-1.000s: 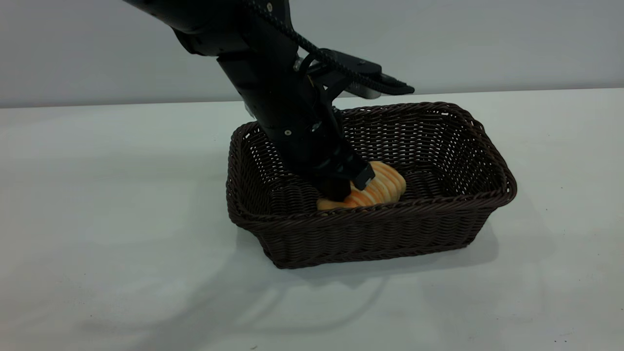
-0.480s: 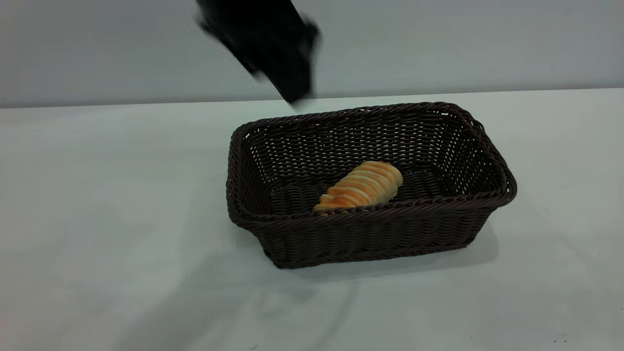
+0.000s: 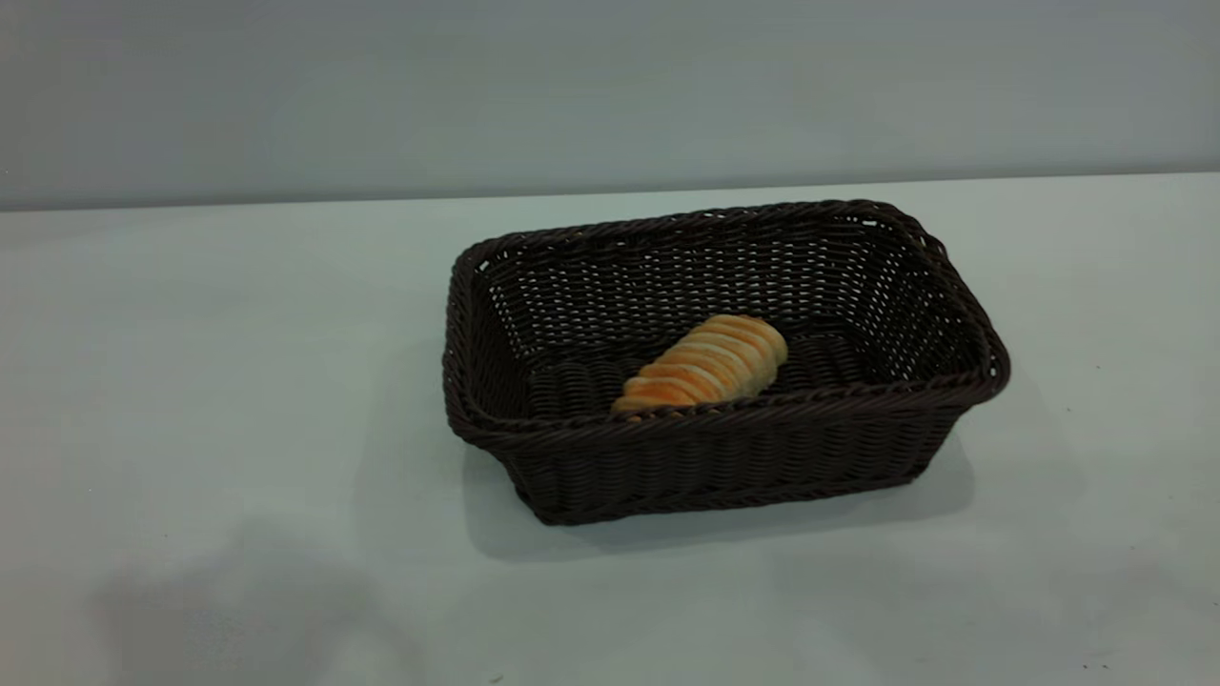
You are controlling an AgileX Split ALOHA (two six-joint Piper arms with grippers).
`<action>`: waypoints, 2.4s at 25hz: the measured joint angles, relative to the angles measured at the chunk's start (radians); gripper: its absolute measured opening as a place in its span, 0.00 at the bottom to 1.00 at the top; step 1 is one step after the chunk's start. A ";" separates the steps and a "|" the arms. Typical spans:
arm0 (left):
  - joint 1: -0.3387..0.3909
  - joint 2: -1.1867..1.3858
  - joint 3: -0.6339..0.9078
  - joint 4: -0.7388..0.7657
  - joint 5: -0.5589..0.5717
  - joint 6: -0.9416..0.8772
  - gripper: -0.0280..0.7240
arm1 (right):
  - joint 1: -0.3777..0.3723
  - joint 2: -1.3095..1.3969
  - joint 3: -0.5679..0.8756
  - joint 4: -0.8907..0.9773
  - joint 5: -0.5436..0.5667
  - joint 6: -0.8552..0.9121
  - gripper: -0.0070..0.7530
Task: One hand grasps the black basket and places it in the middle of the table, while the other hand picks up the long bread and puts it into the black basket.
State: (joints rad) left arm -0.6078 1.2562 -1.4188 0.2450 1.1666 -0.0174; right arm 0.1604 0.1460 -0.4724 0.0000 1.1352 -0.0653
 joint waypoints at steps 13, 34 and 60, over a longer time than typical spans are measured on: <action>0.000 -0.510 0.655 -0.173 -0.001 -0.003 0.82 | 0.000 0.000 0.000 0.006 0.000 -0.012 0.61; 0.009 -1.056 0.933 -0.191 -0.053 -0.003 0.81 | -0.021 -0.123 0.000 0.007 0.000 -0.012 0.61; 0.561 -1.278 0.933 -0.190 -0.035 -0.003 0.81 | -0.077 -0.164 0.000 0.008 0.002 -0.012 0.61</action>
State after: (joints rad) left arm -0.0463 -0.0222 -0.4860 0.0553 1.1312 -0.0208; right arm 0.0838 -0.0181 -0.4724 0.0082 1.1373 -0.0777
